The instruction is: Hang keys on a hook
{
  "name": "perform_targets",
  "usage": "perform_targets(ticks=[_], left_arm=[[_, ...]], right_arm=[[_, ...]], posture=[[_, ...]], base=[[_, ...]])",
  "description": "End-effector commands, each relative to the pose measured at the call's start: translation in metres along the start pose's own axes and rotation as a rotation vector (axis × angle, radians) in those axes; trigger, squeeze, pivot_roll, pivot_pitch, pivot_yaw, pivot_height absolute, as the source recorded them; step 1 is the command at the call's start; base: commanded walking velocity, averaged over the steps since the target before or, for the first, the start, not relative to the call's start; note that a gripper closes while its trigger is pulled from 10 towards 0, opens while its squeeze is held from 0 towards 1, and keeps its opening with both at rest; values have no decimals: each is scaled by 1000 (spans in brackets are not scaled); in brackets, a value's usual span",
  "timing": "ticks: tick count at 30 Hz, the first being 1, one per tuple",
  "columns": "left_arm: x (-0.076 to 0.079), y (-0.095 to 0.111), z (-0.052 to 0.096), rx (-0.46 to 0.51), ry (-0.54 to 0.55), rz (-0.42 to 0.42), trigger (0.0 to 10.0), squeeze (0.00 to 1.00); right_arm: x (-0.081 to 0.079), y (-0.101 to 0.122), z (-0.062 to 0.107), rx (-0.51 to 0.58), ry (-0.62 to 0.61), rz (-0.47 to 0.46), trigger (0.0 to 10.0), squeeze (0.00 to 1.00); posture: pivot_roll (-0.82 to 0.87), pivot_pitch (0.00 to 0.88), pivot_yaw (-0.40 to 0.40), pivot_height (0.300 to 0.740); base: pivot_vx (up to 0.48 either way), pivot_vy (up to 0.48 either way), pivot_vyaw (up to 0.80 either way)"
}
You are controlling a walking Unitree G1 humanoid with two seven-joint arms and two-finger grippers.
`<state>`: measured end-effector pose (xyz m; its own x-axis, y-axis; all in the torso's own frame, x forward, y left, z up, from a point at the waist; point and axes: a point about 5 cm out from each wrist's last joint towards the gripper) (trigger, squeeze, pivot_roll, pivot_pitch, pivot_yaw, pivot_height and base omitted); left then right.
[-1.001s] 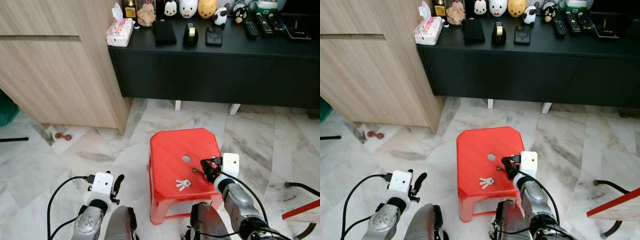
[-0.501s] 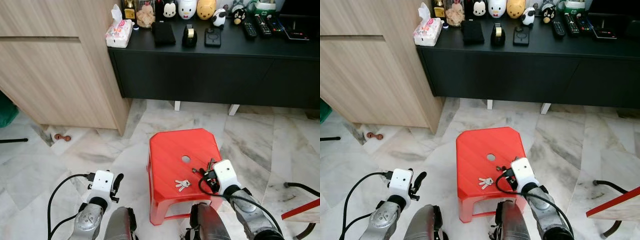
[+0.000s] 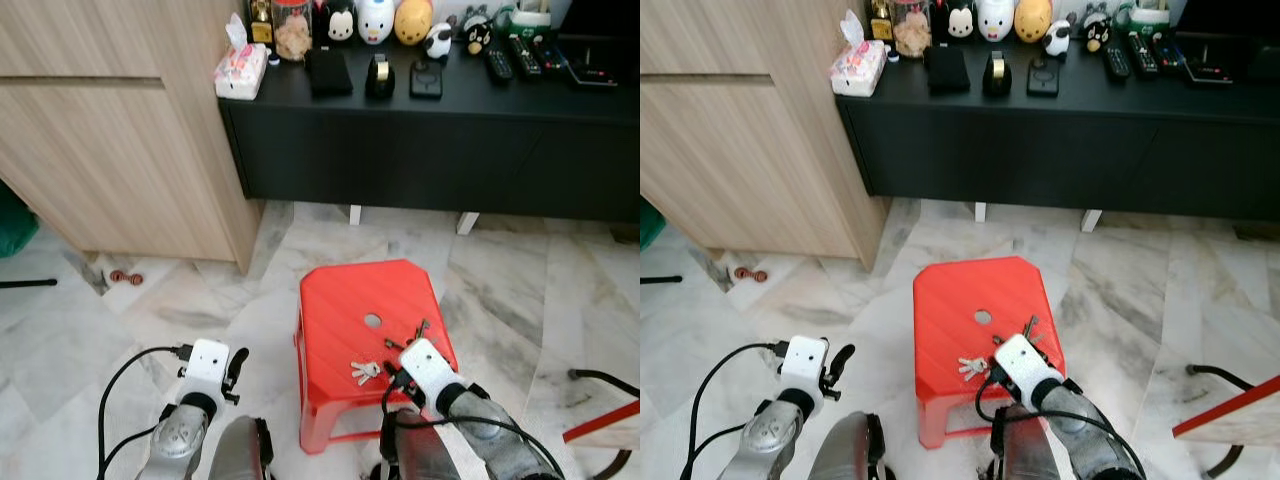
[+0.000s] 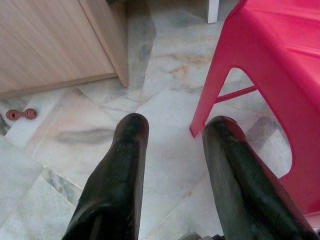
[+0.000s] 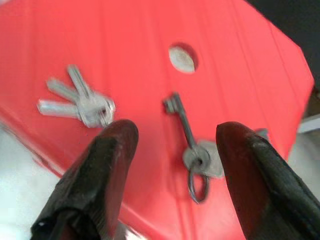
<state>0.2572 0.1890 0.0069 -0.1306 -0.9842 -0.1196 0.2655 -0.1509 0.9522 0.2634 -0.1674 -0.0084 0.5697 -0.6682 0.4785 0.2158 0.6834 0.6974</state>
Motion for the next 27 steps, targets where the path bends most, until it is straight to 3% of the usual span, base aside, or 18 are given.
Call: perform_targets(ticks=[1,4,5,8,9,22,23,24,25,27], left_arm=[[0,-4,1,-16,-9,-13,10000,0],[0,-4,1,-14,-9,-14,10000,0],[-1,-3,1,-14,-7,-14,10000,0],[-1,-3,0,-13,-7,-15,10000,0],[-1,-3,0,-13,-7,-15,10000,0],[0,-3,-1,-9,-14,-20,10000,0],[0,-3,-1,-9,-15,-22,10000,0],[0,-3,-1,-9,-15,-22,10000,0],[0,-3,-1,-8,-16,-23,10000,0],[0,-2,-1,-7,-16,-24,10000,0]], right_arm=[[-5,-4,0,-36,5,2,10000,0],[-2,-4,0,-48,-25,6,9569,0],[2,-6,0,-65,-52,11,0,0],[3,-8,0,-85,-62,17,0,0],[3,-9,1,-98,-65,21,10000,0],[-3,-20,2,-159,-58,46,10000,0],[-5,-20,2,-164,-55,63,9255,0],[-5,-20,2,-164,-55,63,9255,0],[-6,-21,2,-166,-54,63,0,0],[-6,-21,2,-169,-55,62,0,0]], posture=[[6,113,6,623],[10,112,7,623],[8,112,8,623],[7,113,9,623],[7,113,10,623],[10,107,13,623],[12,108,14,623],[12,108,14,623],[12,108,14,623],[12,108,14,623]], base=[[0,0,0],[0,0,0],[0,0,0],[0,0,0],[0,0,0],[0,0,0],[0,0,0],[0,0,0],[0,0,0],[0,0,0]])
Point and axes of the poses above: a point about 5 cm out from each wrist's last joint towards the gripper, its own z axis pointing back from the gripper into the wrist, its own y axis along the axis of the wrist's last joint, x = y × z, and after that the axes turned 4 degrees about z, right-handed
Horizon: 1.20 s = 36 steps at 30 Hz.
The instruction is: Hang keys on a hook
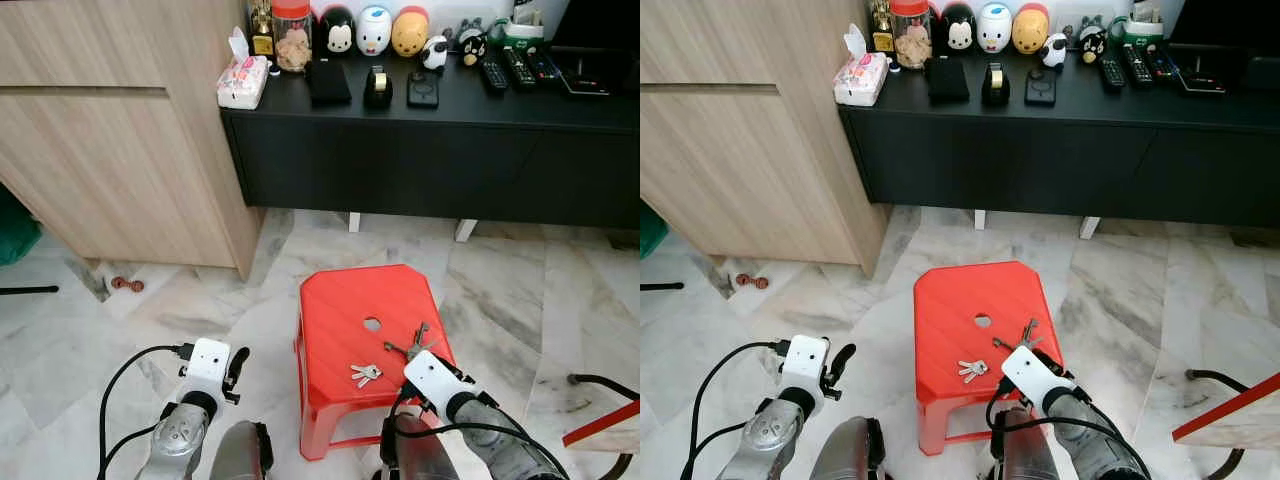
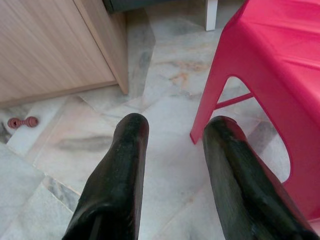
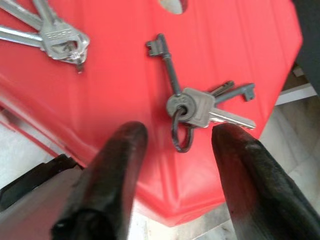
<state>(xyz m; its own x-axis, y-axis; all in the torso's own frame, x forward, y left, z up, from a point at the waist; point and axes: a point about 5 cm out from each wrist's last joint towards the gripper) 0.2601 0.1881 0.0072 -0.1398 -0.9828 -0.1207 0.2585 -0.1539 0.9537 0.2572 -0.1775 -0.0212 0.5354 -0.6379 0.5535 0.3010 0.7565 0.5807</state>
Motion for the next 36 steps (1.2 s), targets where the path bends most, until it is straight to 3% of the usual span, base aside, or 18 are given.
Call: perform_targets(ticks=[1,13,14,15,16,17,18,19,21,22,36], left_arm=[[-1,-4,2,-13,-7,-21,10000,0],[-1,-3,3,-6,-2,-26,10000,0],[-1,-3,3,-4,-1,-27,10000,0],[-1,-3,3,-4,0,-27,10000,0],[-1,-3,3,-3,0,-28,10000,0],[-1,-3,3,-3,0,-28,10000,0],[-1,-3,3,-2,0,-28,10000,0],[-1,-3,4,-1,1,-30,10000,0],[-1,-3,4,-1,1,-31,10000,0],[-1,-3,4,0,1,-31,10000,0],[-1,-4,7,1,1,-34,10000,0]], right_arm=[[-4,-5,0,-24,10,3,10000,0],[2,-4,-3,-42,-44,12,10000,0],[3,-4,-4,-39,-46,12,8784,0],[3,-3,-4,-38,-47,12,8784,0],[3,-2,-5,-33,-51,15,1961,0],[3,-2,-5,-33,-51,15,1961,0],[3,-1,-5,-29,-54,17,0,0],[4,0,-6,-26,-59,19,4549,0],[4,0,-6,-26,-60,19,4549,0],[4,0,-6,-26,-59,19,10000,0],[3,3,-9,-18,-52,22,10000,0]], posture=[[12,110,14,623],[16,117,17,623],[16,117,17,623],[16,117,17,623],[16,117,17,623],[16,117,17,623],[16,117,17,623],[18,121,17,623],[18,121,17,623],[18,121,17,623],[24,135,18,623]], base=[[0,0,0],[0,0,0],[0,0,0],[0,0,0],[0,0,0],[0,0,0],[0,0,0],[0,0,0],[0,0,0],[0,0,0],[0,0,0]])
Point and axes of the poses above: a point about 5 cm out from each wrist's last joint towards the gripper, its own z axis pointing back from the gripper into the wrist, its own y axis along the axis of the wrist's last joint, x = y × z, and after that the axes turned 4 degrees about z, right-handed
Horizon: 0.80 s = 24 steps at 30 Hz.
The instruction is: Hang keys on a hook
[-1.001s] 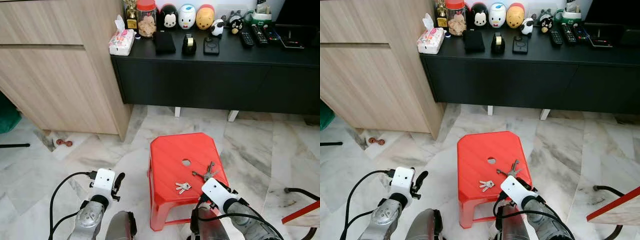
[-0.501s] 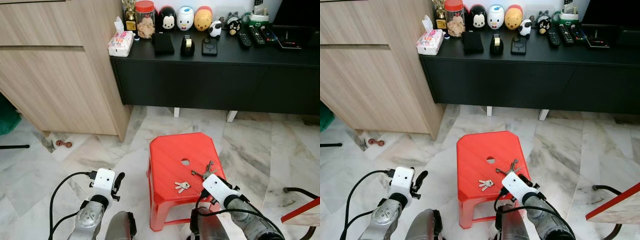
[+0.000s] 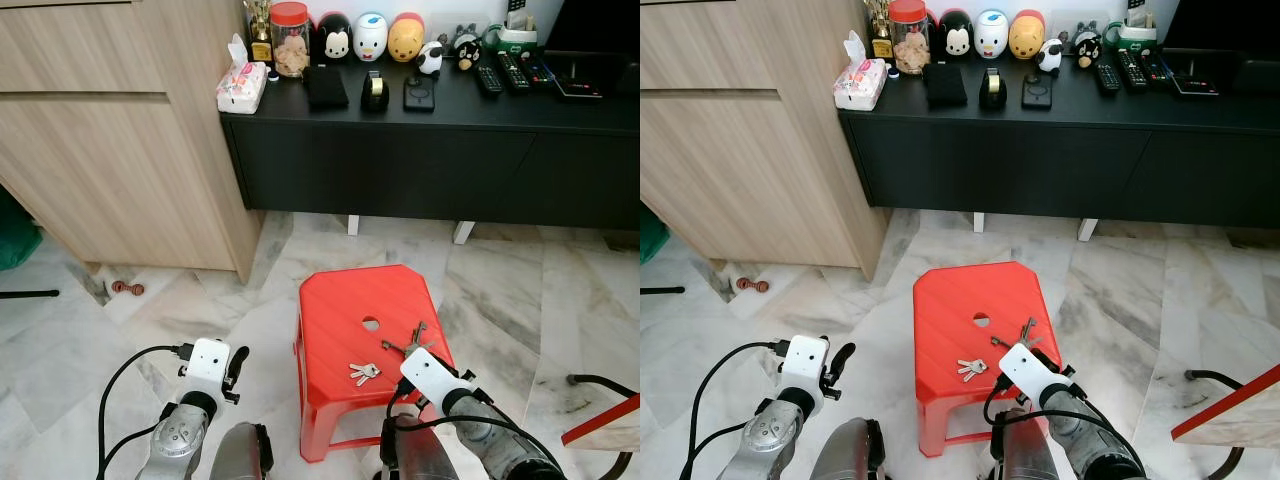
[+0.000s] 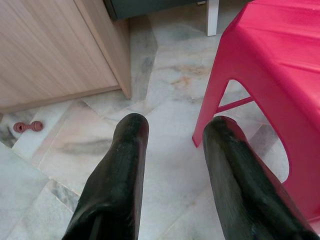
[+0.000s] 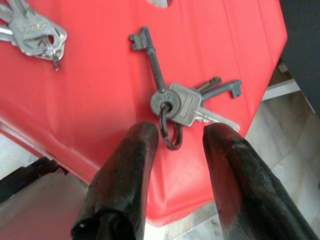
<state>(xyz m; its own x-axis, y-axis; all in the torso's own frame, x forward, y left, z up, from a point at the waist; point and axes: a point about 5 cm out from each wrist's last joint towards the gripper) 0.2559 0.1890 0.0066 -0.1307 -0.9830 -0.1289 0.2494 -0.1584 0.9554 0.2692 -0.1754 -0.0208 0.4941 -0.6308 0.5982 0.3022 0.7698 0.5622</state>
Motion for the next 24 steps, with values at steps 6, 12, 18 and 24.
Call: perform_targets(ticks=[6,12,18,24], left_arm=[[0,-4,5,-8,-11,-29,10000,0],[1,-4,7,-8,-13,-31,10000,0],[1,-5,9,-8,-16,-35,10000,0],[2,-5,11,-8,-17,-38,10000,0]], right_arm=[[1,2,-1,10,-13,-48,10000,0],[-1,3,-2,4,-8,-61,5961,0],[-2,2,-3,-6,-2,-81,10000,0],[-2,2,-3,-15,18,-77,10000,0]], posture=[[21,148,18,623],[27,156,19,623],[31,162,18,623],[33,169,16,623]], base=[[0,0,0],[0,0,0],[0,0,0],[0,0,0]])
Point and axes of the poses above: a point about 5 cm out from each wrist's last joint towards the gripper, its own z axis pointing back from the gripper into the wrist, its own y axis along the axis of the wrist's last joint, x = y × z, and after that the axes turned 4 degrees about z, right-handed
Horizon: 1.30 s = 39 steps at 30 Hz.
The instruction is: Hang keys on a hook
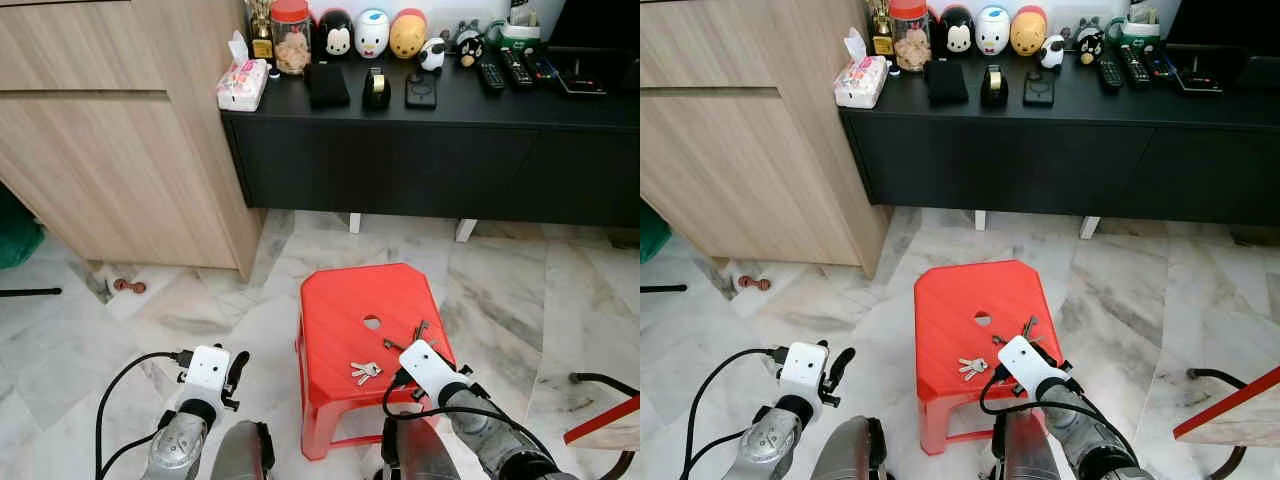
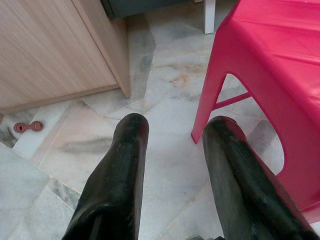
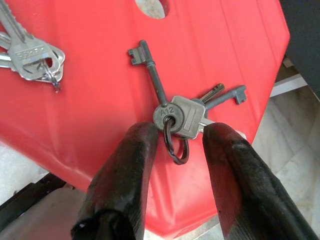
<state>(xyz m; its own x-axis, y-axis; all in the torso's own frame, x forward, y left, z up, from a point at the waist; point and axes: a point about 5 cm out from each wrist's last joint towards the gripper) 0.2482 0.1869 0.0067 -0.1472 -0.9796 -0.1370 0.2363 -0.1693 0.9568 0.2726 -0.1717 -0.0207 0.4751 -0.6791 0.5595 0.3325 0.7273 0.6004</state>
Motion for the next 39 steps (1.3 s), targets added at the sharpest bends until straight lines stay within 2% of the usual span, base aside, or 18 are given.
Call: perform_targets(ticks=[1,10,11,13,14,15,16,17,21,22,24,26,30,34,35,36,37,39], left_arm=[[-1,-3,3,-20,-4,-26,10000,0],[-1,-4,5,-21,-5,-26,10000,0],[-1,-4,5,-22,-5,-26,10000,0],[-1,-4,5,-22,-5,-26,10000,0],[0,-4,5,-22,-5,-26,10000,0],[0,-4,5,-22,-5,-26,10000,0],[0,-4,5,-22,-5,-26,10000,0],[0,-4,5,-22,-5,-26,10000,0],[0,-3,5,-22,-4,-26,10000,0],[0,-3,5,-22,-4,-25,10000,0],[0,-3,5,-22,-4,-26,10000,0],[1,-3,5,-23,-5,-26,10000,0],[1,-3,5,-24,-7,-26,10000,0],[1,-3,4,-24,-6,-27,10000,0],[1,-3,4,-24,-6,-27,10000,0],[1,-3,4,-24,-6,-27,10000,0],[0,-3,4,-25,-6,-28,10000,0],[0,-2,2,-26,-5,-29,10000,0]], right_arm=[[-2,-2,0,-16,18,-10,10000,0],[1,-3,0,-20,8,5,10000,0],[2,-3,0,-22,5,6,3765,0],[3,-3,-1,-25,2,6,3451,0],[3,-3,-1,-27,1,6,824,0],[3,-3,-1,-32,2,6,392,0],[3,-4,-1,-35,3,6,392,0],[4,-4,-1,-38,2,4,1216,0],[3,-4,-1,-42,4,5,2314,0],[3,-3,-1,-42,5,7,3333,0],[3,-3,-1,-43,4,7,3725,0],[4,-4,-2,-48,3,7,4784,0],[4,-7,-1,-68,4,14,4941,0],[5,-7,-1,-69,3,14,4078,0],[5,-7,-1,-66,-1,13,1333,0],[5,-7,-1,-66,-1,13,1333,0],[6,-5,-2,-57,-9,10,0,0],[10,1,-3,-28,-32,3,0,0]], posture=[[33,169,16,623],[34,171,15,623],[34,171,15,623],[34,174,15,623],[34,174,15,623],[34,176,14,623],[34,176,14,623],[35,176,13,623],[35,176,13,623],[35,176,13,623],[36,178,12,623],[36,178,12,623],[37,175,11,623],[38,175,12,623],[37,173,12,623],[37,173,12,623],[38,171,13,623],[36,167,13,623]], base=[[0,0,0],[0,0,0],[0,0,0],[0,0,0],[0,0,0],[0,0,0],[0,0,0],[0,0,0],[0,0,0],[0,0,0],[0,0,0],[0,0,0],[0,0,0],[0,0,0],[0,0,0],[0,0,0],[0,0,0],[0,0,0]])
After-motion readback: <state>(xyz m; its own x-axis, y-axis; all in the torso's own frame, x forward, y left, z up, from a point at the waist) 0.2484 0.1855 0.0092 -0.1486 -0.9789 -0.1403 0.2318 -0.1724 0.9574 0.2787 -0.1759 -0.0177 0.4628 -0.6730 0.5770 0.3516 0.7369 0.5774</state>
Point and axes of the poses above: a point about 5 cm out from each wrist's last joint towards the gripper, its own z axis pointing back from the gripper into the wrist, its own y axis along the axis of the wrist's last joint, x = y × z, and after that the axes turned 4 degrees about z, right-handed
